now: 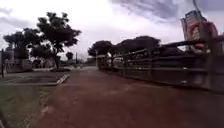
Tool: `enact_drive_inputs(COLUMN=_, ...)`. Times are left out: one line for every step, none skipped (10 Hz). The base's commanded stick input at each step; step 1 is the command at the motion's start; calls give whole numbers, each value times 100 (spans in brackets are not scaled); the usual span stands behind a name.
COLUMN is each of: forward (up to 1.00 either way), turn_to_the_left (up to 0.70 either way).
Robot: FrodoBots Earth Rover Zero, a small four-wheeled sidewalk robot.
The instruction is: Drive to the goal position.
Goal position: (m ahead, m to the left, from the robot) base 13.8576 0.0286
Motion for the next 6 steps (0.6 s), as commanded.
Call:
enact_drive_inputs(forward=100, turn_to_the_left=39)
enact_drive_inputs(forward=100, turn_to_the_left=37)
enact_drive_inputs(forward=100, turn_to_the_left=7)
enact_drive_inputs(forward=100, turn_to_the_left=0)
enact_drive_inputs(forward=100, turn_to_the_left=0)
enact_drive_inputs(forward=100, turn_to_the_left=0)
